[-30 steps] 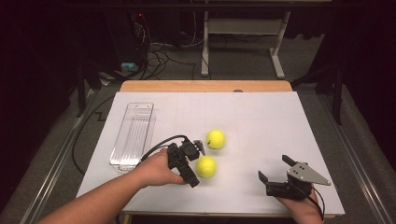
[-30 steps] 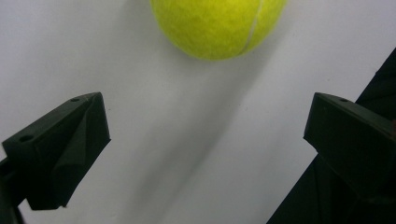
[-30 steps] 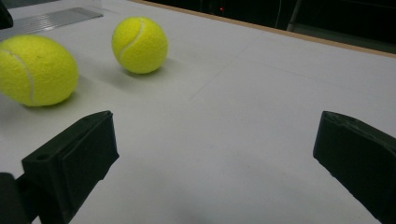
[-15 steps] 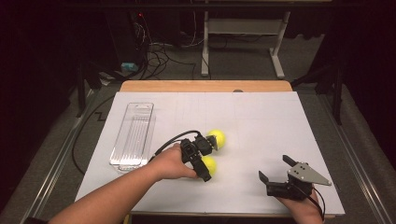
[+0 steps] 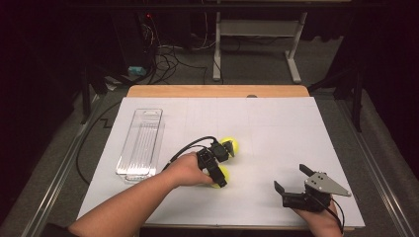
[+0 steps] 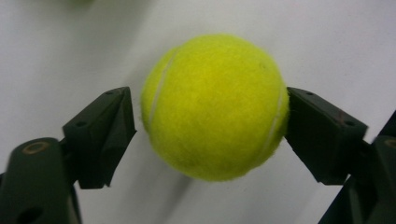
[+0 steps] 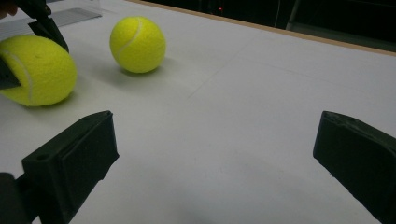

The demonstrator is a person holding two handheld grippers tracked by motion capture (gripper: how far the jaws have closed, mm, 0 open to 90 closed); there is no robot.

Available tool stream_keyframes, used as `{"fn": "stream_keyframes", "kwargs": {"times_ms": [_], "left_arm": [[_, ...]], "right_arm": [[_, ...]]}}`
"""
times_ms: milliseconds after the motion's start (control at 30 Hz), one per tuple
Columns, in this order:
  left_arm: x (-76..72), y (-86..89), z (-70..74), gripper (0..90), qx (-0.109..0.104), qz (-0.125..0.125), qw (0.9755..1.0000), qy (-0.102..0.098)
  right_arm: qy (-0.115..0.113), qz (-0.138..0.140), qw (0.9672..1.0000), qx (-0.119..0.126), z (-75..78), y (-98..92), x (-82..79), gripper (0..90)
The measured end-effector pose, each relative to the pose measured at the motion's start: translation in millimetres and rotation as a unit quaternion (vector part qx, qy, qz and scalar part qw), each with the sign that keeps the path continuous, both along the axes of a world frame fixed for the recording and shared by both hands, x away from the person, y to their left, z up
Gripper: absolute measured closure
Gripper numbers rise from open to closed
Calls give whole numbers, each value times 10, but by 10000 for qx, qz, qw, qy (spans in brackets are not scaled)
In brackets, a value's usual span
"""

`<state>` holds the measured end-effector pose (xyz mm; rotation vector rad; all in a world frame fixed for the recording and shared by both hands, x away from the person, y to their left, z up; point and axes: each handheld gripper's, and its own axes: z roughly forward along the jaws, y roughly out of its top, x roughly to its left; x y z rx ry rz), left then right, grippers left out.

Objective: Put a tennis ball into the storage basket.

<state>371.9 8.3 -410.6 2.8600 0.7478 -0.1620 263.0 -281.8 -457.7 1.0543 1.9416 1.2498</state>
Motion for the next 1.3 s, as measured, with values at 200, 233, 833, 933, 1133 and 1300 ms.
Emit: {"fn": "stream_keyframes", "kwargs": {"times_ms": [200,233,833,933,1133,1300], "left_arm": [[-13,-23,-7,259,1,-17,10000,-32],[-15,-24,-6,261,6,-13,10000,-36],[-49,107,185,266,107,-29,9999,24],[-35,187,255,265,67,106,9999,-2],[35,411,418,263,-38,377,9992,-93],[96,600,553,263,-65,500,9986,-184]], "right_arm": [[-2,-6,10000,3,2,-4,-3,0],[-1,-8,10000,7,2,-5,-2,0],[12,-14,10000,15,1,-2,-3,0],[2,-8,10000,21,3,-3,-3,0],[-13,1,10000,4,4,0,-4,0],[-5,0,10000,16,8,4,-8,0]]}}
